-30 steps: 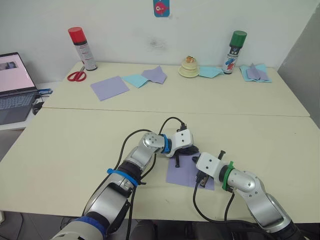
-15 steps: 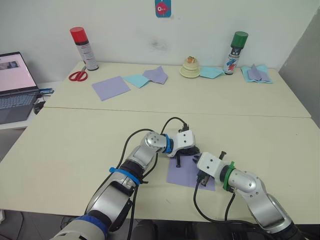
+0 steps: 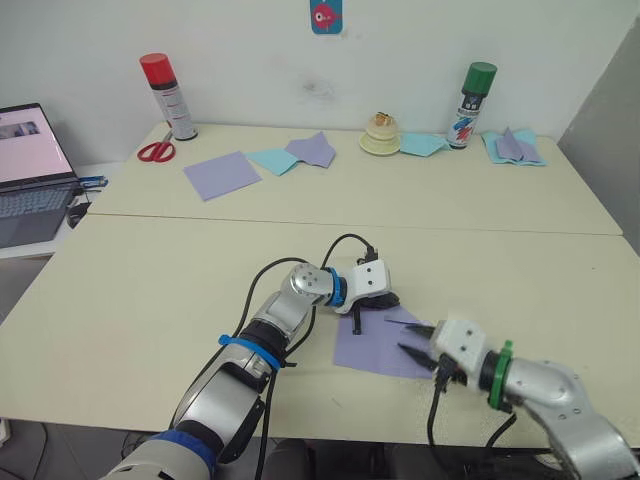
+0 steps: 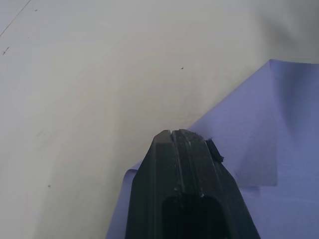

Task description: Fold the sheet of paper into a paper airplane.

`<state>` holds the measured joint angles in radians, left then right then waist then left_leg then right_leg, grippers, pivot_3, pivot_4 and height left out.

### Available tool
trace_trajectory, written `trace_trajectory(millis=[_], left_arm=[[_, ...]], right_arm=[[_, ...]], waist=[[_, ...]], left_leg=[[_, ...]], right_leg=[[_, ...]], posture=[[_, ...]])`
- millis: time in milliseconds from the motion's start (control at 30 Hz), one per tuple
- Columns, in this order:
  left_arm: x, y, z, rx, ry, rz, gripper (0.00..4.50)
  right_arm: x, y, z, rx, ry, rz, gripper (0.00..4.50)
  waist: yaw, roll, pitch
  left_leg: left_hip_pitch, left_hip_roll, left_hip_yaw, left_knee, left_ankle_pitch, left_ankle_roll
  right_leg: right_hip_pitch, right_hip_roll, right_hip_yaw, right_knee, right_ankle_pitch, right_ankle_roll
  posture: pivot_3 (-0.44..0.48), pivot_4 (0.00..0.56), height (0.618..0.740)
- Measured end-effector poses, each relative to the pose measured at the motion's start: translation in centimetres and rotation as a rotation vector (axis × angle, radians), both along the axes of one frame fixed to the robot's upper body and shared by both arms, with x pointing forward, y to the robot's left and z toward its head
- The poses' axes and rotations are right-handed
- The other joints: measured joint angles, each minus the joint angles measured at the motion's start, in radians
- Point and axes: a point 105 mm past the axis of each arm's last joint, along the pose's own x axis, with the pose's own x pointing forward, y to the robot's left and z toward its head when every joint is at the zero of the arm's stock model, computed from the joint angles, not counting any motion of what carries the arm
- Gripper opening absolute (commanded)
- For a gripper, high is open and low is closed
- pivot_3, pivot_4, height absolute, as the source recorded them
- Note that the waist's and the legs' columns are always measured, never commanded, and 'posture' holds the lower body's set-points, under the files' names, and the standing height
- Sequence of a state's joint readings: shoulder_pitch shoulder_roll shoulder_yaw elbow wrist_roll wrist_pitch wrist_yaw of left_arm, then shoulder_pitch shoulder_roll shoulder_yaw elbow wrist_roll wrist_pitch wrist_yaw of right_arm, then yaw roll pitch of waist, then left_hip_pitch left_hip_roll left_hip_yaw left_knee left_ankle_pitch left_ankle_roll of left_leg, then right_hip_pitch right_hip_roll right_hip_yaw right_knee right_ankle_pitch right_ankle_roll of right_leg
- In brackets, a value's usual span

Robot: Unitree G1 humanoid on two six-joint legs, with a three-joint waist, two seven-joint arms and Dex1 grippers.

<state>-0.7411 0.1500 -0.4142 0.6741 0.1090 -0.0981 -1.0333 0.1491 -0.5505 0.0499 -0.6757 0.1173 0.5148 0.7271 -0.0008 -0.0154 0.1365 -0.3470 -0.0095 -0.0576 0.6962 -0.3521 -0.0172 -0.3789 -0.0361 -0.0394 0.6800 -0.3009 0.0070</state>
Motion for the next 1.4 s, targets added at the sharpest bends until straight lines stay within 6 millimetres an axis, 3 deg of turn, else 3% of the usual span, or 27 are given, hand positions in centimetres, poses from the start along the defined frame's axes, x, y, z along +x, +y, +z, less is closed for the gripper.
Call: trace_trajectory(millis=[100,267,467,633,900,1400], left_arm=[[0.0,0.0,0.0,0.001,-0.003,-0.003,0.0],[-0.1,-0.1,0.0,0.004,-0.011,-0.011,0.0],[-0.1,-0.1,0.0,0.006,-0.017,-0.017,0.0],[-0.1,-0.1,0.1,0.008,-0.019,-0.019,0.0],[-0.2,-0.1,0.0,0.008,-0.019,-0.019,0.0],[-0.2,-0.2,-0.1,0.01,-0.019,-0.02,0.0]], right_arm=[[0.7,-0.2,0.3,0.044,0.027,-0.038,0.06],[3.1,0.0,-0.4,0.055,0.068,-0.11,0.06],[4.2,0.3,-2.8,-0.006,0.138,-0.108,0.06],[5.3,0.2,-3.3,-0.044,0.128,-0.111,0.06],[4.9,0.0,-3.7,-0.049,0.142,-0.126,0.06],[1.6,-2.0,-4.3,-0.021,0.209,-0.202,0.06]], waist=[[0.0,0.0,0.0],[0.001,0.001,0.0],[0.0,0.001,0.0],[0.001,0.001,0.0],[0.002,0.001,0.0],[0.003,0.001,0.0]], left_leg=[[0.0,0.0,0.0,0.0,0.0,0.0],[0.0,0.0,0.0,0.0,0.0,0.0],[-0.001,0.0,0.0,0.0,0.0,0.0],[-0.001,0.0,0.0,0.0,0.0,0.0],[-0.001,0.0,0.0,0.0,0.0,0.0],[0.0,0.0,0.0,-0.001,0.0,0.0]], right_leg=[[0.0,0.0,0.0,0.0,0.0,0.0],[0.0,0.0,0.0,0.0,0.0,0.0],[-0.001,-0.001,0.0,-0.001,0.0,0.0],[-0.001,-0.001,0.0,-0.001,0.0,0.0],[0.0,-0.001,0.0,-0.001,0.0,0.0],[0.001,-0.001,0.0,-0.001,0.0,0.001]], posture=[[0.0,0.15,0.717],[0.0,0.15,0.717],[0.0,0.15,0.717],[0.0,0.15,0.717],[0.0,0.15,0.717],[0.0,0.15,0.717]])
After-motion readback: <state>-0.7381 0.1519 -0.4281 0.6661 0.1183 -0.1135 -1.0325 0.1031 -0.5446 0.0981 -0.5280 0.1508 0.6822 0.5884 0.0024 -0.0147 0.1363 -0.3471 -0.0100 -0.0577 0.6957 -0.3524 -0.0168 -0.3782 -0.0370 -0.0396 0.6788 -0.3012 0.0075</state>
